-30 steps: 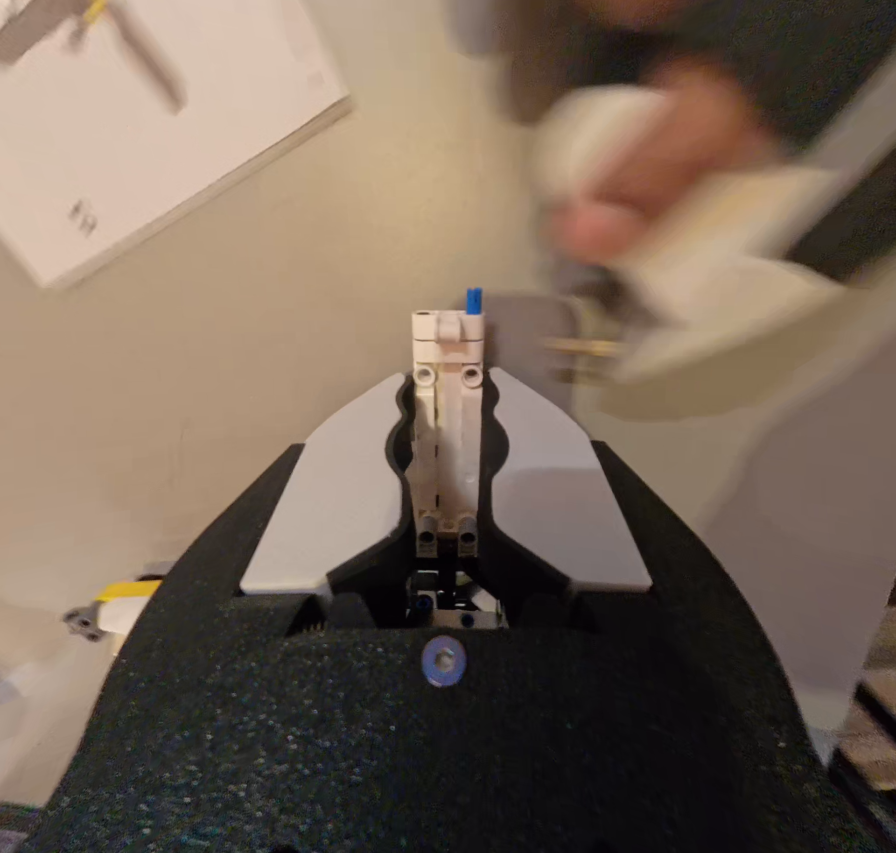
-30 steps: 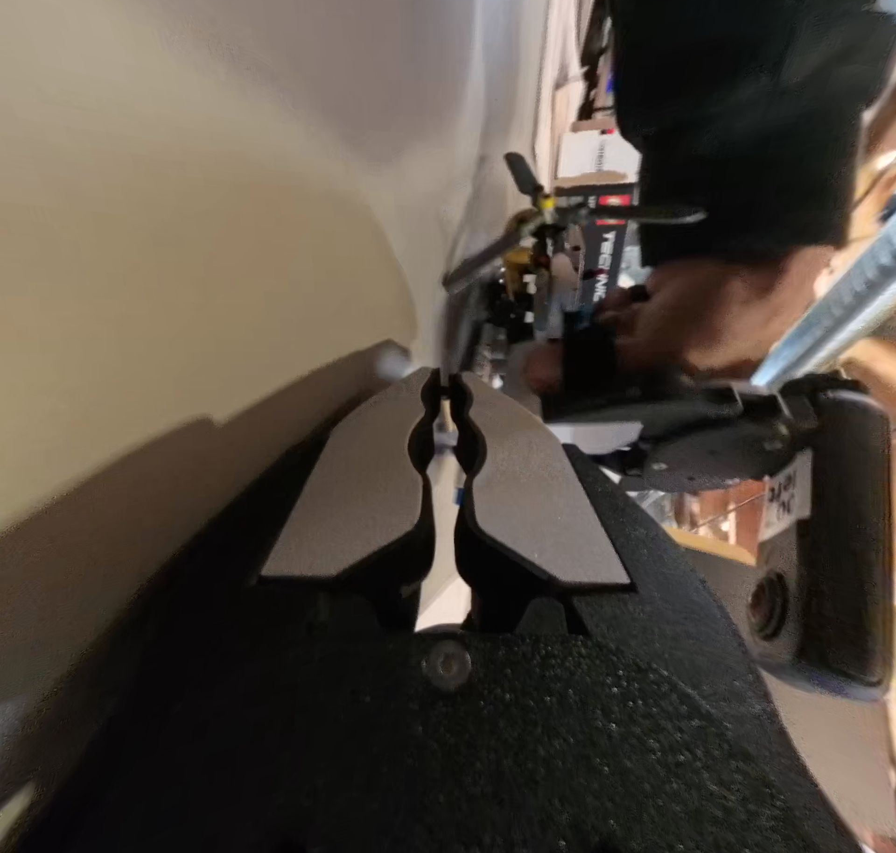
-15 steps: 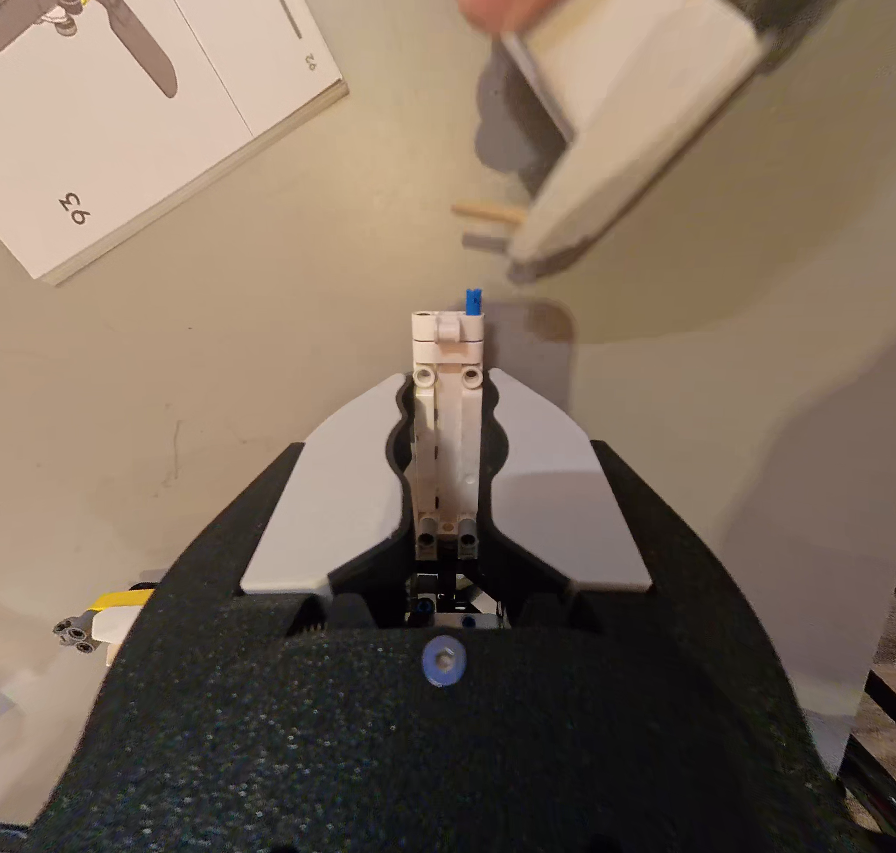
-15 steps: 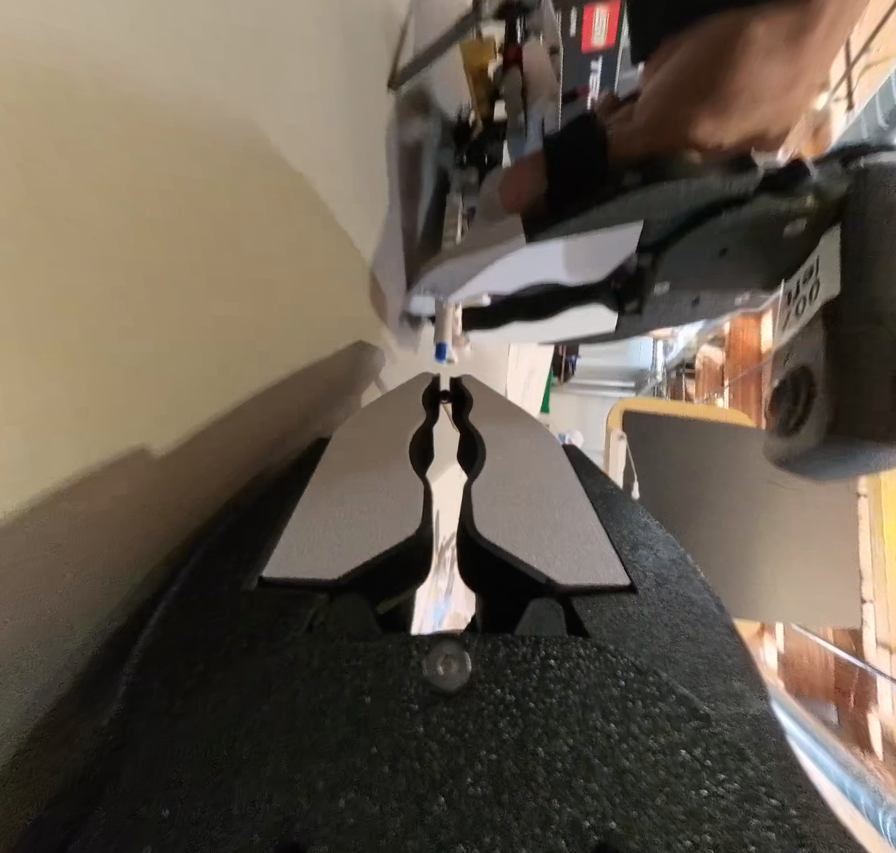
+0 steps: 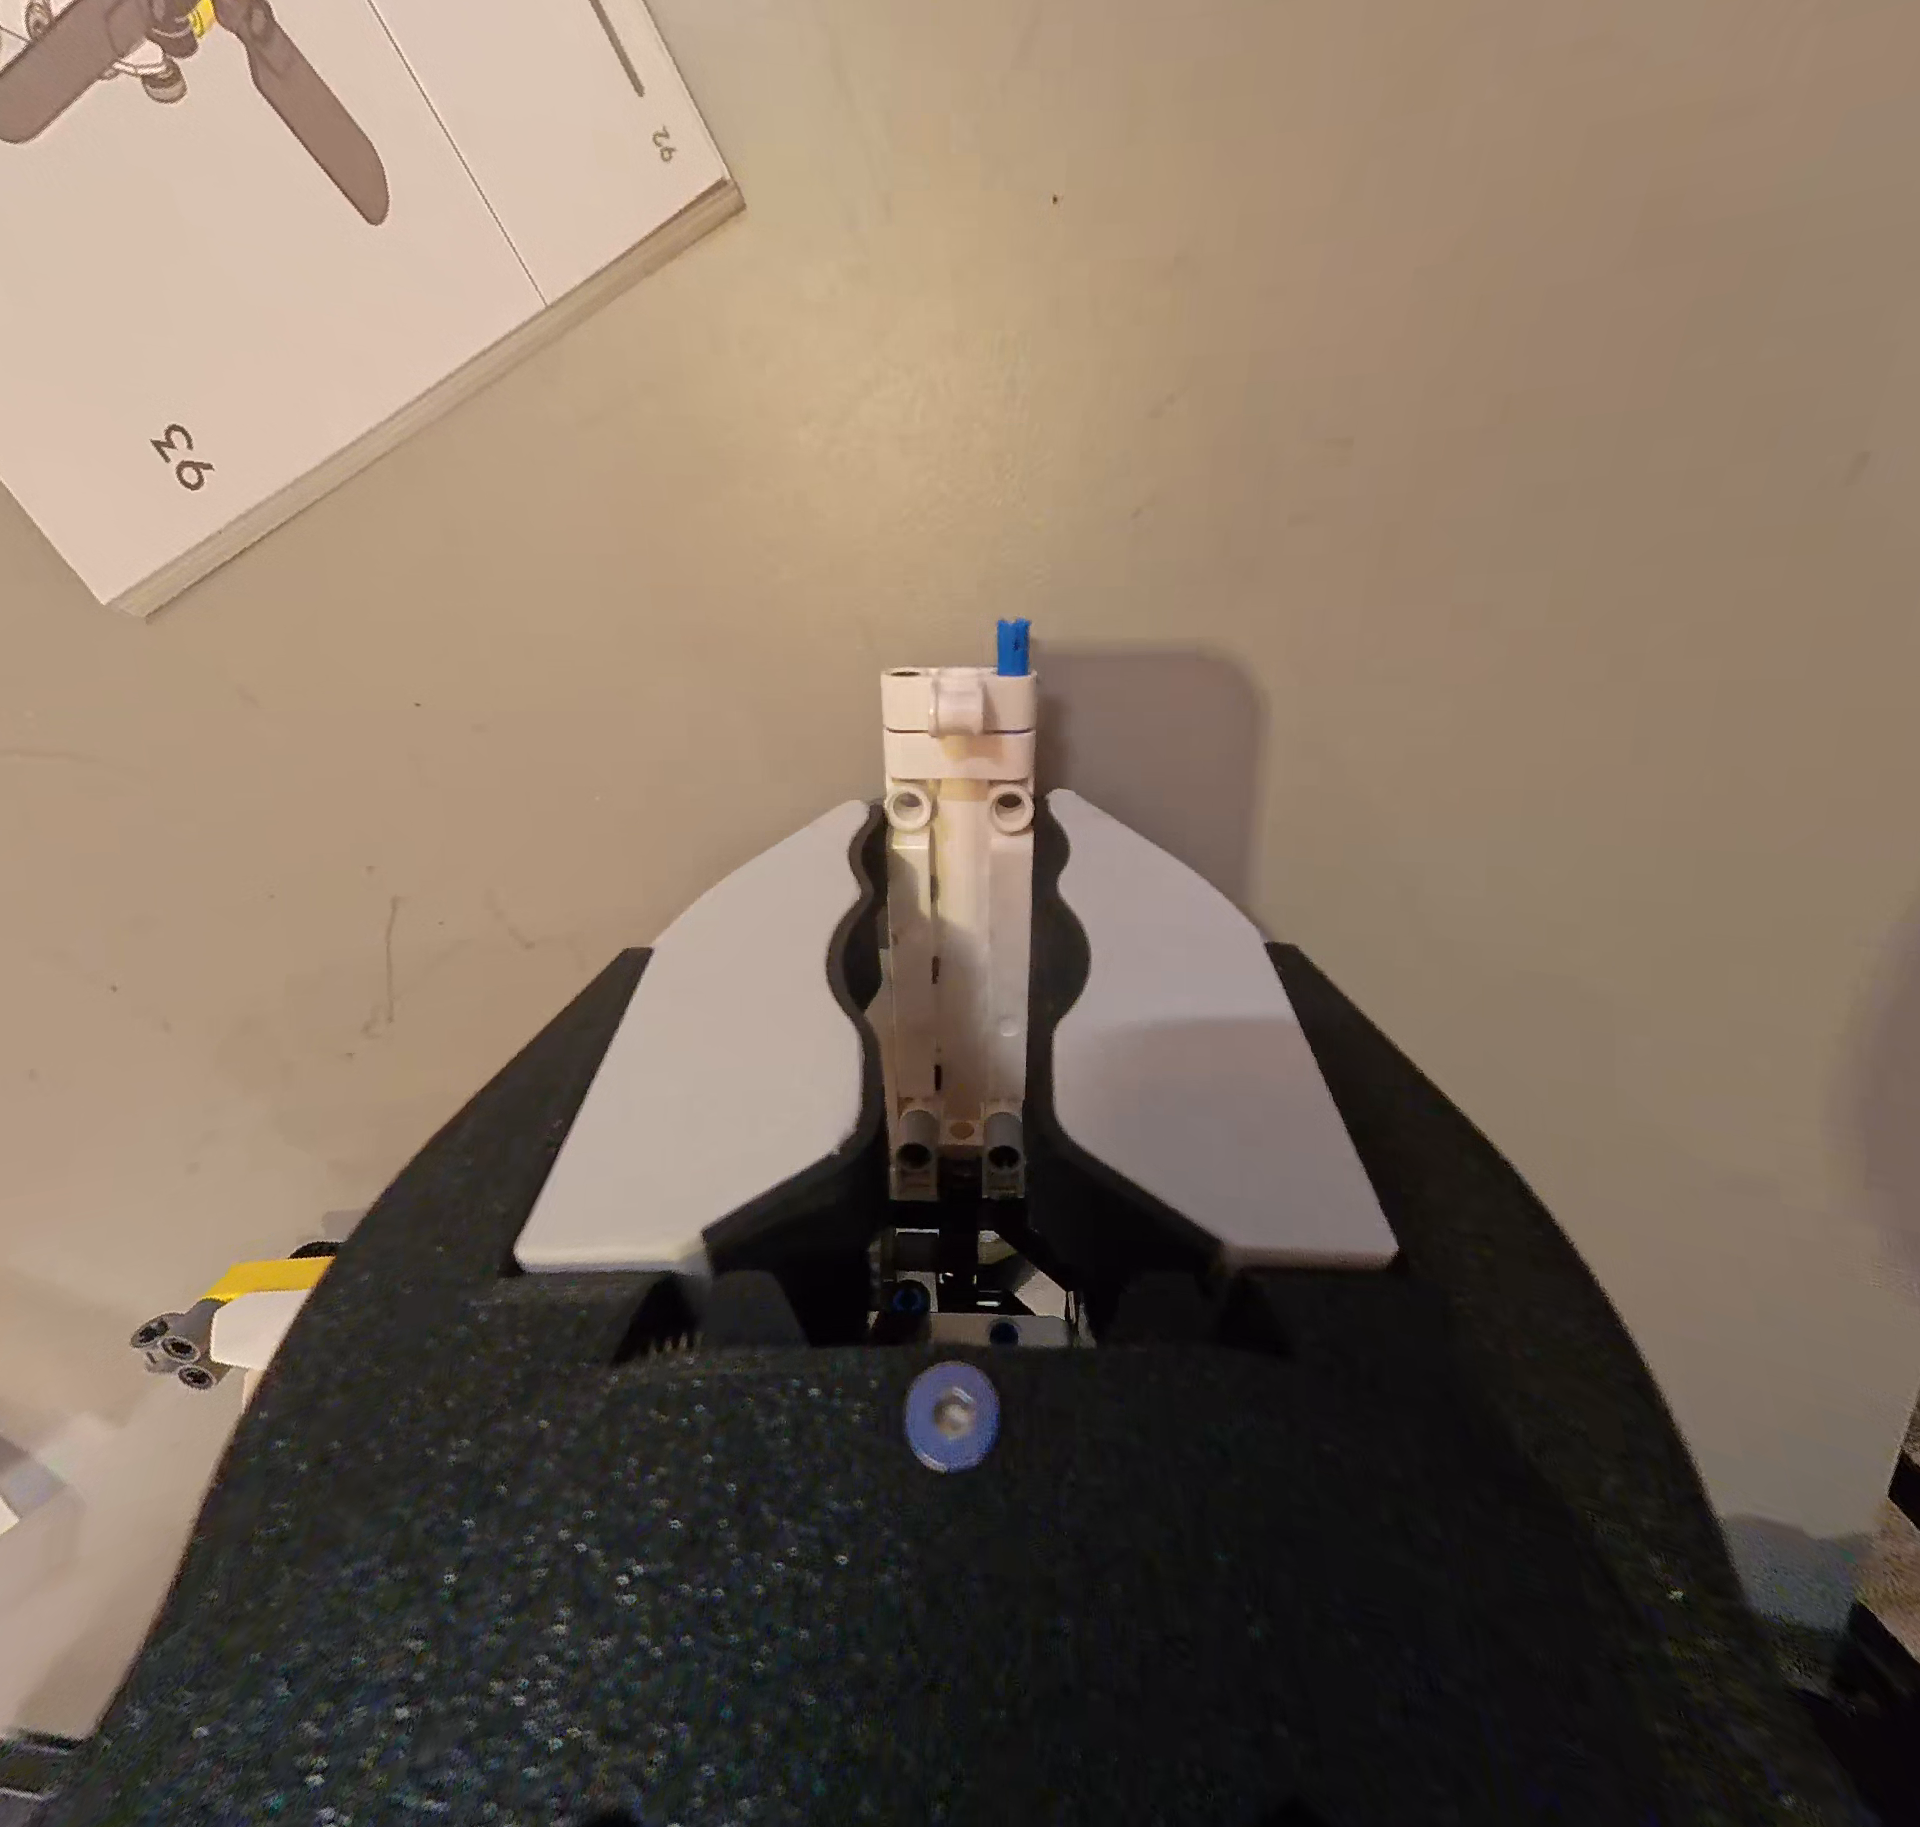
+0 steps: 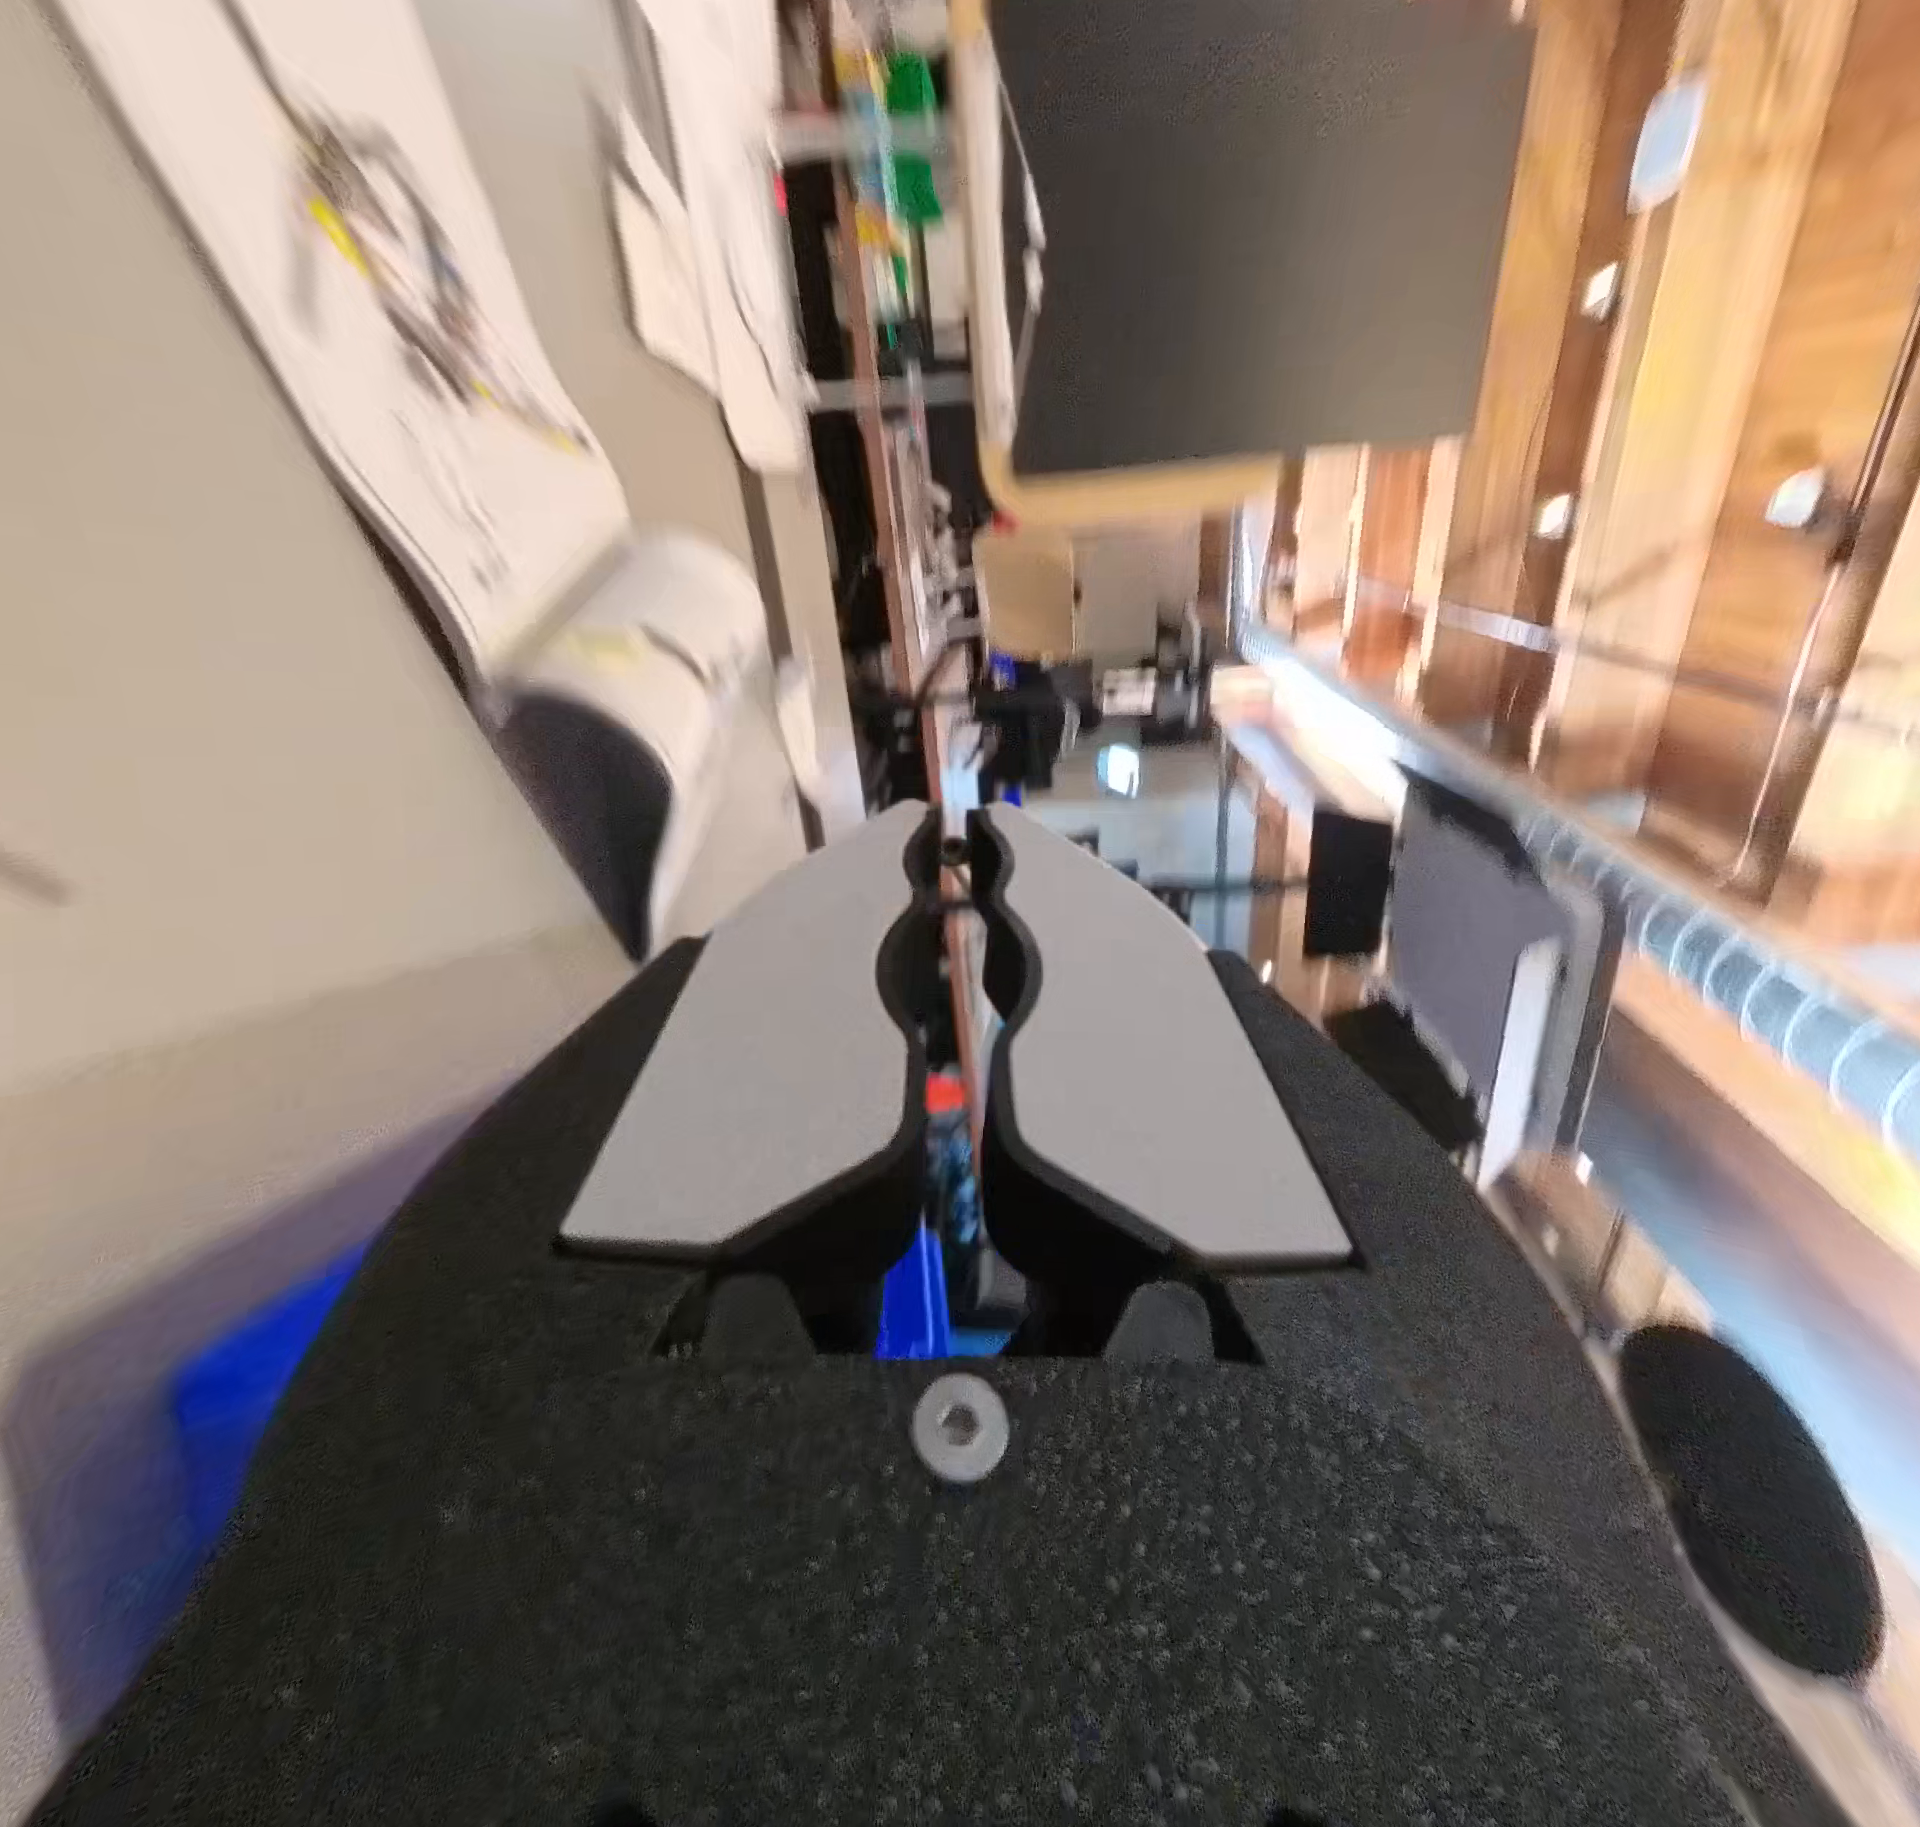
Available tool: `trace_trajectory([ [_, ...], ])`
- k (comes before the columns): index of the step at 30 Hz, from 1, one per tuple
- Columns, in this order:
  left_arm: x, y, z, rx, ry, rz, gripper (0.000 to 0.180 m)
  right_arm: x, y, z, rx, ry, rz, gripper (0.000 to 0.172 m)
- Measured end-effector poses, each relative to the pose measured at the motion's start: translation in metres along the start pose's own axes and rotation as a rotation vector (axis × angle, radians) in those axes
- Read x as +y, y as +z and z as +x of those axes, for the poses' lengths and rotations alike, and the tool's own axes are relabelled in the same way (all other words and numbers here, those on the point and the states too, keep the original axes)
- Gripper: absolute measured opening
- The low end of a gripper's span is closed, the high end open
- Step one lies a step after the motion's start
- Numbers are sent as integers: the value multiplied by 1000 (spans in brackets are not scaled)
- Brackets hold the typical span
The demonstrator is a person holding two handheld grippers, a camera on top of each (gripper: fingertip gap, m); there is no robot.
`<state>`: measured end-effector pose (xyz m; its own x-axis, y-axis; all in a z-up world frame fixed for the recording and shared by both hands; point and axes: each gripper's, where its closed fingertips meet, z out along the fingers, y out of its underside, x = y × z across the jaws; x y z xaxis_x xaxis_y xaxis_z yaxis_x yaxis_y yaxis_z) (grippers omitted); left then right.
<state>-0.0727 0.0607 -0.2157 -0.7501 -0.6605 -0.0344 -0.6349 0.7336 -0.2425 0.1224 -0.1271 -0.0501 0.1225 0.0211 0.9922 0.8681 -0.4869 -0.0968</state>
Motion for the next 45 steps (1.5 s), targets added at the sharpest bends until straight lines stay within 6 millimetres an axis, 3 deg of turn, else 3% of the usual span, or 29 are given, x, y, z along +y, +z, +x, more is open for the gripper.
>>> trace_trajectory([
  [2,0,0,0,1,1,0,28,55,-4,13,-33,91,-118,5],
  [4,0,0,0,3,2,0,28,106,-4,5,-125,202,-230,6],
  [6,0,0,0,4,2,0,28,138,-4,-8,-195,272,-297,11],
  [9,0,0,0,1,0,2,28,153,-5,-22,-271,309,-341,14],
  [12,0,0,0,1,-1,2,28,145,-6,-23,-307,286,-339,15],
  [16,0,0,0,11,-2,2,28,110,-6,-13,-342,251,-292,15],
  [20,0,0,0,2,5,3,28,38,0,-22,-450,257,-150,13],
  [26,0,0,8,1,20,2,28,-102,12,-105,-770,386,190,11],
  [31,1,-1,13,4,34,-3,28,-185,29,-152,-919,456,346,11],
  [36,1,-3,16,7,58,-4,28,-217,44,-168,-1000,520,387,11],
  [45,1,-2,18,19,79,-8,28,-232,47,-170,-1025,555,418,11],
])
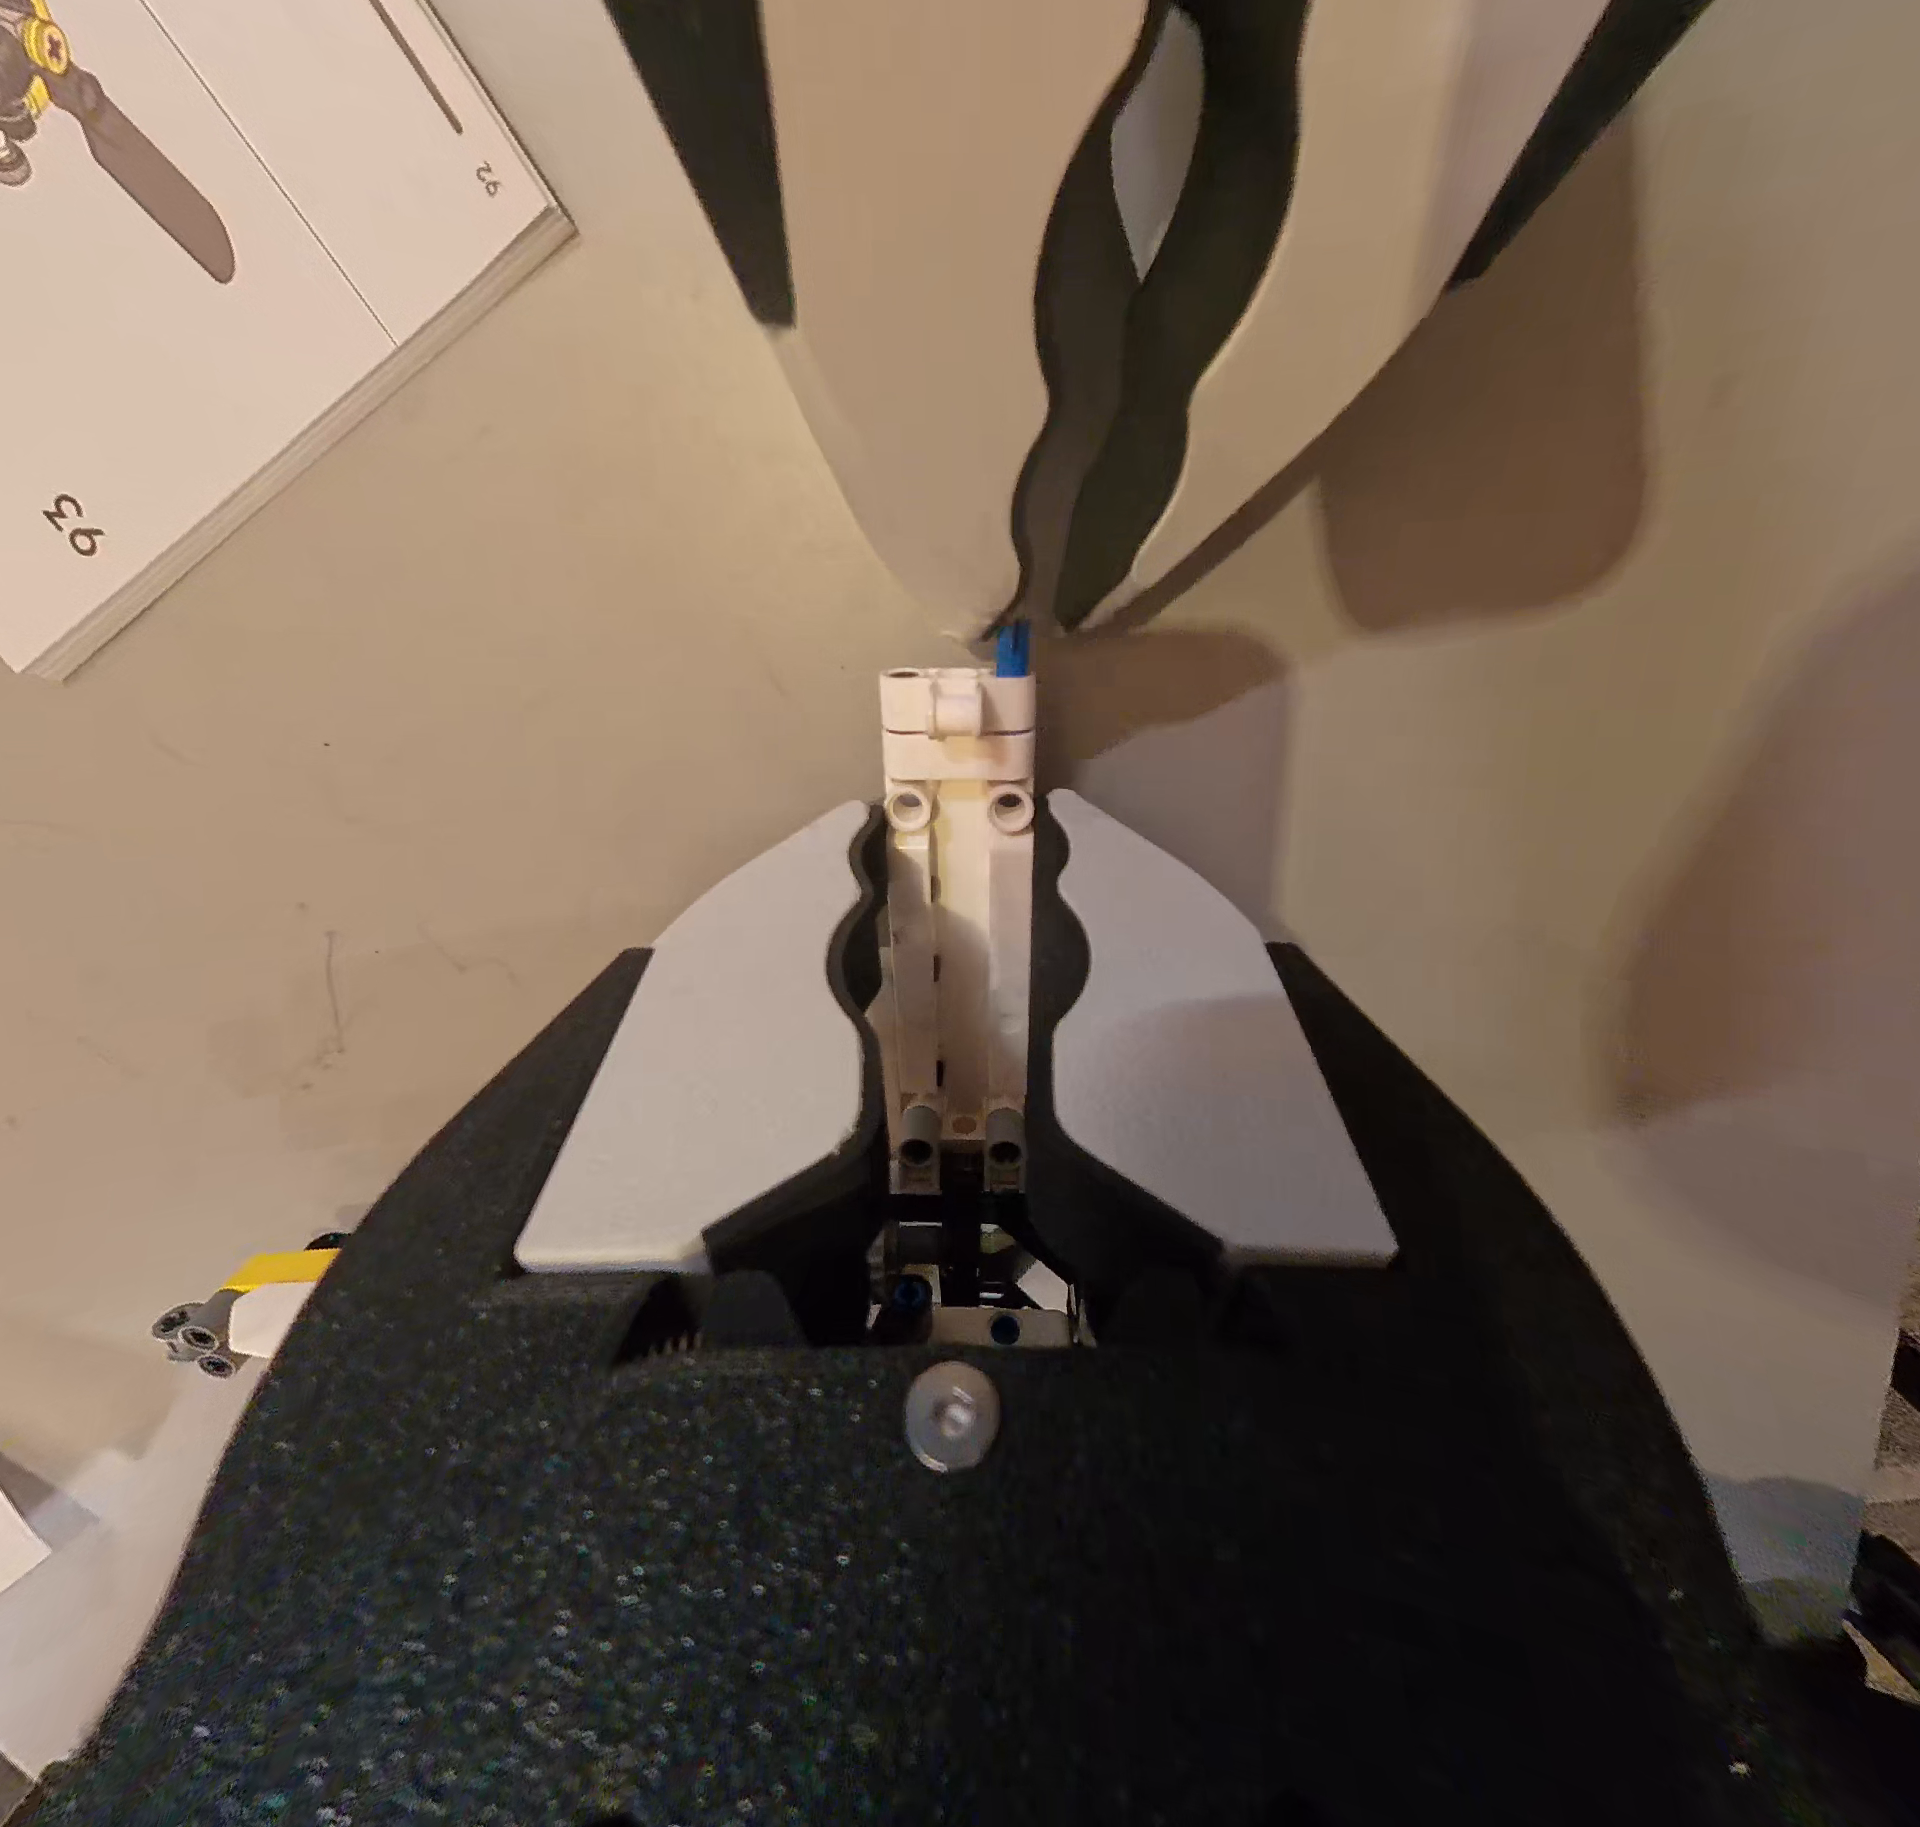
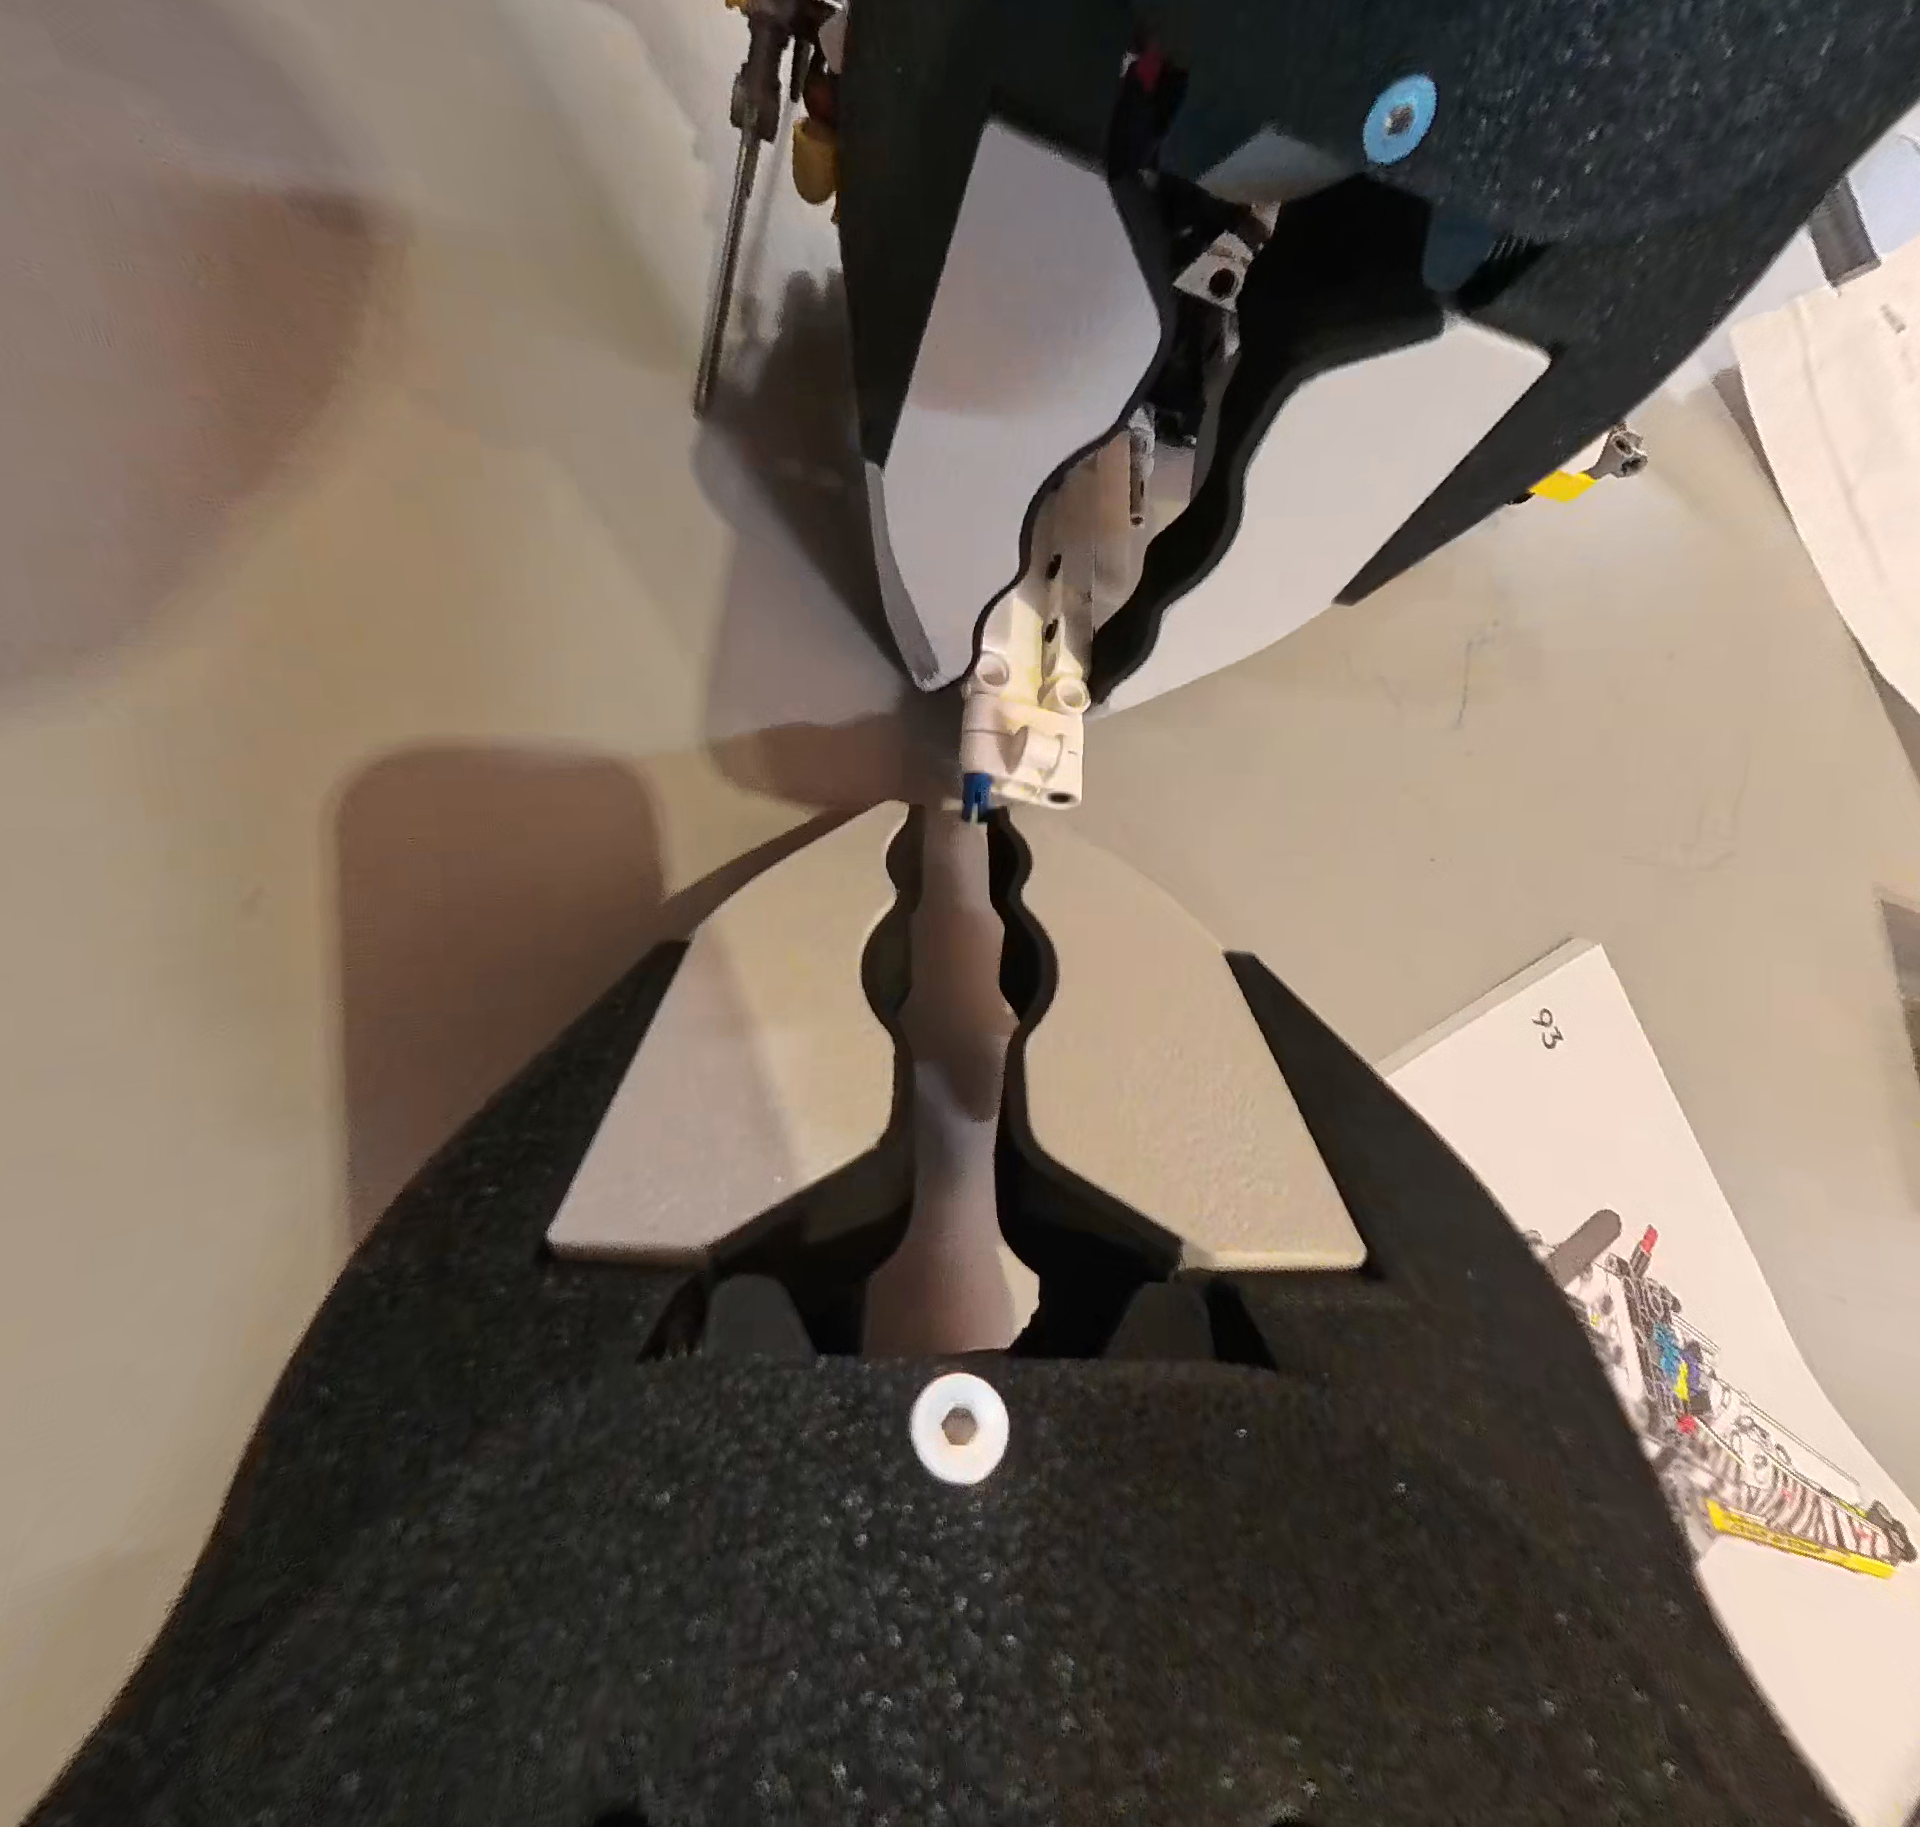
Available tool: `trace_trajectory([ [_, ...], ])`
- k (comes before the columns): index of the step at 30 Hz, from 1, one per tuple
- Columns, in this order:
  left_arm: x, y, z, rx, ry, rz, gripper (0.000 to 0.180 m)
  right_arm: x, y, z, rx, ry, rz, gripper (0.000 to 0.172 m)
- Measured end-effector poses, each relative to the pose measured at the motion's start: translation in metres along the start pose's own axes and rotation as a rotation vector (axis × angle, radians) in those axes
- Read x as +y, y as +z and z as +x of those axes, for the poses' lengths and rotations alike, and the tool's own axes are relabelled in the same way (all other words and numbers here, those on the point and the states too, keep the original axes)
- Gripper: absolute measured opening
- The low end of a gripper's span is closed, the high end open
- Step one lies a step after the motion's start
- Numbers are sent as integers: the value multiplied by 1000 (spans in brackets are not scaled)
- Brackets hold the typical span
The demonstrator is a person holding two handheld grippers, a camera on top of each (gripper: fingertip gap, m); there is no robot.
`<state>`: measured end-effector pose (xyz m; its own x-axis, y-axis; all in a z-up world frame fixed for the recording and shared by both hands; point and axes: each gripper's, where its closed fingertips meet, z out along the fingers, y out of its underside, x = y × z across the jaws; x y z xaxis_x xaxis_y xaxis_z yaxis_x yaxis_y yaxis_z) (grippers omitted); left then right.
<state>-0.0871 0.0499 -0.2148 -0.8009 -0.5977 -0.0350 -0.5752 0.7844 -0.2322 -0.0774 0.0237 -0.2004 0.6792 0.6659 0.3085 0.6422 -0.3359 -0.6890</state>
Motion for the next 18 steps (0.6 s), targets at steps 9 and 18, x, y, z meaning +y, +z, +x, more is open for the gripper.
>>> trace_trajectory([
  [9,-2,0,0,5,5,-4,28,-2,1,0,-11,29,20,11],
  [18,-3,-2,1,10,-2,1,28,-2,-4,4,-11,61,46,12],
])
